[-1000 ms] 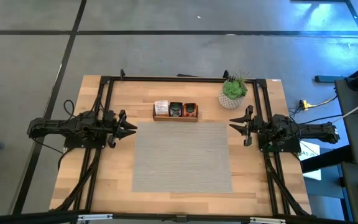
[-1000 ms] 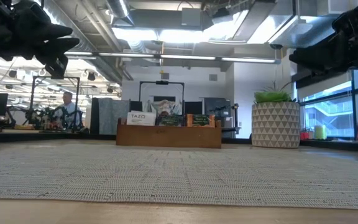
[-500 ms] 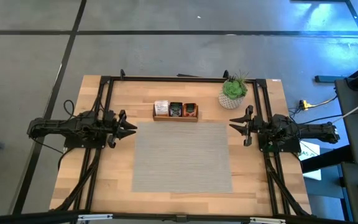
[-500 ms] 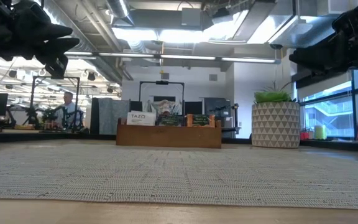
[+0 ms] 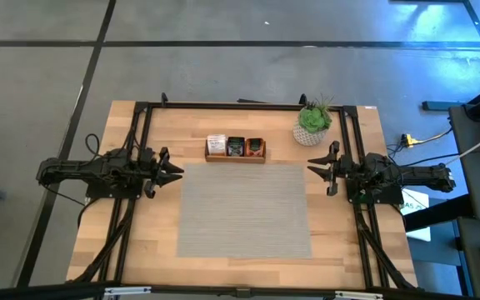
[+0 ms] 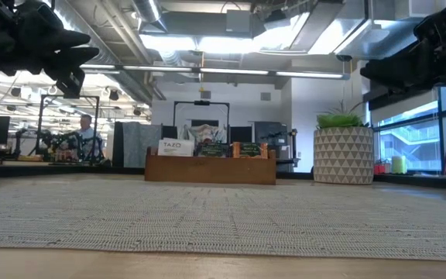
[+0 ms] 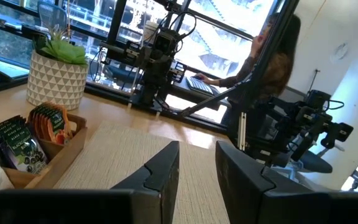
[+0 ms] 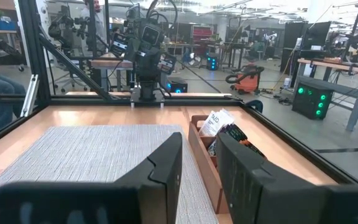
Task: Pick & Place Tea
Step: Return to Home Position
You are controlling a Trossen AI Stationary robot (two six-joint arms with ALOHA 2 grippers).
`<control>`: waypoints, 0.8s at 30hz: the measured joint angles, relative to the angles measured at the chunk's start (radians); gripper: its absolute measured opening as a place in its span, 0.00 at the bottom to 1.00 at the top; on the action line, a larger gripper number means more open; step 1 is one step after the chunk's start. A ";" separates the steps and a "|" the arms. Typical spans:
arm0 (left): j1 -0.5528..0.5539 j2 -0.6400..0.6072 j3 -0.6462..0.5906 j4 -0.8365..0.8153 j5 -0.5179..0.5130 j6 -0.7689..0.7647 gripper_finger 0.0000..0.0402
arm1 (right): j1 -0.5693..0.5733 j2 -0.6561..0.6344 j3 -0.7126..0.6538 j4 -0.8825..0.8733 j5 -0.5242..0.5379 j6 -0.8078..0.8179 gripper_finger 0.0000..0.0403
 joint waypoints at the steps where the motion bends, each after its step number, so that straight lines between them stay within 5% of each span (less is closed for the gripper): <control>1: 0.000 0.000 0.000 0.000 0.000 -0.001 0.25 | 0.000 0.000 0.000 0.000 0.000 -0.001 0.25; 24: 0.000 0.000 0.000 0.000 0.000 0.000 0.26 | 0.000 0.000 0.000 0.000 0.000 0.000 0.25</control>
